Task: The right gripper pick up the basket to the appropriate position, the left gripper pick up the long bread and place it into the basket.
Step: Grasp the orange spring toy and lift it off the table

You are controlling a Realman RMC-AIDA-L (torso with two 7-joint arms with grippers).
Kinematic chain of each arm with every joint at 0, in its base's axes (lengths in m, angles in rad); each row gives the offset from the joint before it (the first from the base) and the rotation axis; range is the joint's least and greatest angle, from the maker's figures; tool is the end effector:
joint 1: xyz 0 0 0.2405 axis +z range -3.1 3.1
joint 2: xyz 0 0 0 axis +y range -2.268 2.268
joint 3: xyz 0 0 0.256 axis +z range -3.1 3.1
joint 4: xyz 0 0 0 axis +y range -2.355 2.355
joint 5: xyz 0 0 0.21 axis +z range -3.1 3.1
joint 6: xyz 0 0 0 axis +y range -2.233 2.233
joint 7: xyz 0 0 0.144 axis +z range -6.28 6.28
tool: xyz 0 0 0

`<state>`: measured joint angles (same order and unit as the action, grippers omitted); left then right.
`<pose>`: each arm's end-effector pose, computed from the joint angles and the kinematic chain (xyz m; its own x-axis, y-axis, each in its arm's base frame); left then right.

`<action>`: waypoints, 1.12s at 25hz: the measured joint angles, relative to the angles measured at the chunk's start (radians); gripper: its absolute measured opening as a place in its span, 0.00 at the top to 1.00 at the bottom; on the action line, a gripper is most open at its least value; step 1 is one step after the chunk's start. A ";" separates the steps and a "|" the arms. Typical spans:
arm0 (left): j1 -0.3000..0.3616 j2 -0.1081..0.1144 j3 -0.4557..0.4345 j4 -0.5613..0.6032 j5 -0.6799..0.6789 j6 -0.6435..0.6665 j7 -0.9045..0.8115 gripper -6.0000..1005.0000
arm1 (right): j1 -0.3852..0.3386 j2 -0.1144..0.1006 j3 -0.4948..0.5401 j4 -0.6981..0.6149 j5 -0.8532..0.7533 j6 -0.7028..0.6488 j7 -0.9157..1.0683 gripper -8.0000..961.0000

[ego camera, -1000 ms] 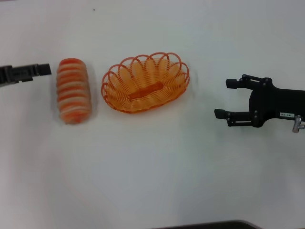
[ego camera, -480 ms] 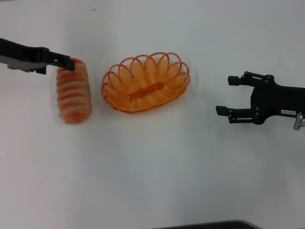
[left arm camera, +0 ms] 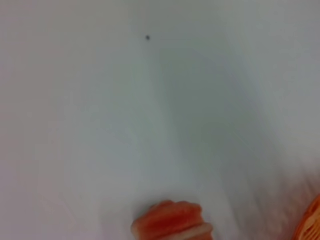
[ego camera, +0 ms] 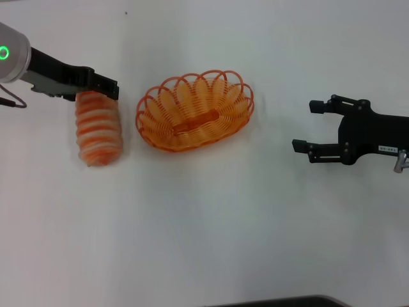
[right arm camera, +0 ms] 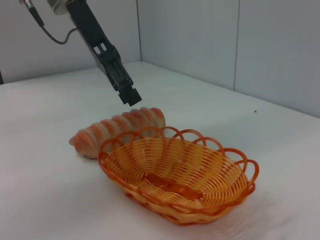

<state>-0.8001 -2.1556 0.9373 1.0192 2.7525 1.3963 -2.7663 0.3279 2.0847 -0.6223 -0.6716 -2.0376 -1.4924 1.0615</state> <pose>-0.1996 0.4032 -0.0018 0.3945 0.9076 0.1437 0.8518 -0.3026 -0.4277 0.3353 0.2777 0.0063 0.8764 -0.2497 -0.4119 -0.4108 -0.8338 -0.3687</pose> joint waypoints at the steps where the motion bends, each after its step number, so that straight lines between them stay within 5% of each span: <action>1: 0.000 0.001 -0.002 -0.006 0.003 -0.003 -0.012 0.07 | -0.001 0.000 0.000 0.000 0.000 0.000 0.000 0.04; 28: 0.000 0.000 0.004 -0.081 0.062 -0.054 -0.057 0.13 | -0.002 0.000 -0.009 -0.002 -0.001 -0.017 0.000 0.04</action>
<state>-0.8003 -2.1560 0.9415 0.9386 2.8140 1.3420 -2.8230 0.3263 2.0847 -0.6315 -0.6733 -2.0387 -1.5090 1.0615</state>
